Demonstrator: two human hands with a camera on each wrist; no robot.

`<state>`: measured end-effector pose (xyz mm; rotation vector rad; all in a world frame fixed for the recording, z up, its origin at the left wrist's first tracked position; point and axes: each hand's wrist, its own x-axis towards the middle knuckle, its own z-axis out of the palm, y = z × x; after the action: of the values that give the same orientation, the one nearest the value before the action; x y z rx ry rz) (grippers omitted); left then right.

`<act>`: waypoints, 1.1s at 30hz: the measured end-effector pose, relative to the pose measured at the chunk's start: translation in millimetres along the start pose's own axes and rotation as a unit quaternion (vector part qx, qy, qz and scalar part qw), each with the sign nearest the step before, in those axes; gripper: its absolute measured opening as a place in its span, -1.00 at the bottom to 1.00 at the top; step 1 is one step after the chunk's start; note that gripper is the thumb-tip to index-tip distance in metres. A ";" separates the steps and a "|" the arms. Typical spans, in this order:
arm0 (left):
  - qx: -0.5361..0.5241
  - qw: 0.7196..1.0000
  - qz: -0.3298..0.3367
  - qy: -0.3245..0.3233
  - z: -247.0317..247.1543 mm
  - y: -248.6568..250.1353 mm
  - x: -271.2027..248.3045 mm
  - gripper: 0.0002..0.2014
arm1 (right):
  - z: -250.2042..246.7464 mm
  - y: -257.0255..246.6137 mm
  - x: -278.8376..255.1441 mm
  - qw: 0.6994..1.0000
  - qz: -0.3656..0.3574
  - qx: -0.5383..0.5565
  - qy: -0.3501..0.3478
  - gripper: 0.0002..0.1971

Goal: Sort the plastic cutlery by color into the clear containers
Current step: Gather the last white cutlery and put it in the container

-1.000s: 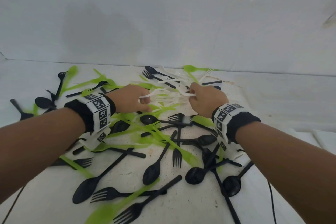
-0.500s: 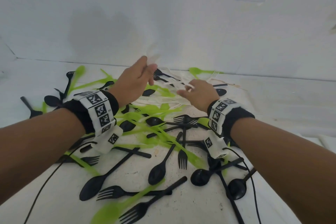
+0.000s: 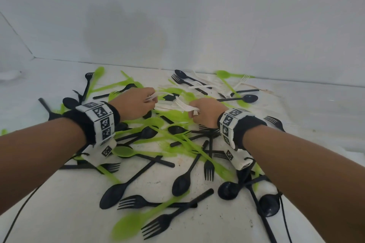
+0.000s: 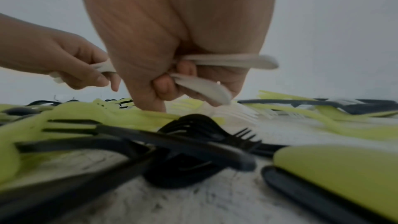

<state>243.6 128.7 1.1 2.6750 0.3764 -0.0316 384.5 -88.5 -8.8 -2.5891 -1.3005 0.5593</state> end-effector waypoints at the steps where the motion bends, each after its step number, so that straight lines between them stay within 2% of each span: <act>1: 0.014 1.000 0.011 0.006 1.7 1.3 4.5 -0.87 | -0.1 1.3 -0.3 1.000 -0.007 0.008 0.009 -0.83; 4: 0.088 0.995 0.043 0.000 10.3 11.4 22.2 -0.83 | 2.0 1.3 -0.8 0.999 -0.030 -0.018 -0.012 -0.64; 7: 0.146 0.987 0.068 -0.028 23.6 20.5 39.5 -0.75 | 9.0 -1.5 -3.2 0.998 -0.037 -0.055 -0.007 -0.72; 10: 0.193 0.977 0.083 -0.039 32.6 23.6 49.1 -0.82 | 12.2 -3.9 -8.8 0.996 -0.045 -0.080 0.015 -0.78; 12: 0.187 0.979 0.079 -0.035 32.4 24.8 52.3 -0.89 | 13.2 -2.9 -12.2 0.996 -0.043 -0.078 0.019 -0.78; 15: 0.160 0.983 0.079 -0.034 27.8 26.3 52.5 -0.85 | 12.3 4.7 -14.4 0.998 -0.022 -0.047 0.027 -0.83; 18: 0.123 0.989 0.076 -0.034 22.1 26.3 43.3 -0.78 | 2.9 12.0 -16.8 0.997 0.043 0.001 0.064 -0.85; 22: 0.053 0.998 0.044 0.011 5.5 27.9 25.1 -0.65 | -9.1 21.7 -12.3 0.989 0.107 0.010 0.102 -0.73; 26: -0.079 0.996 0.005 0.050 -4.6 32.8 13.2 -0.70 | -12.7 25.7 -1.3 0.986 0.102 0.039 0.129 -0.77; 29: -0.200 0.977 -0.015 0.071 -7.2 47.3 4.6 -0.78 | -13.4 22.3 7.3 0.992 0.074 0.035 0.097 -0.62; 33: -0.232 0.966 -0.068 0.088 -6.5 58.8 -8.6 -0.71 | -10.1 12.7 16.9 0.998 0.027 -0.009 0.060 -0.57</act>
<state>250.8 78.2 32.4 2.1915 0.5475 0.2263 407.1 -82.5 -8.0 -2.6343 -1.2073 0.3957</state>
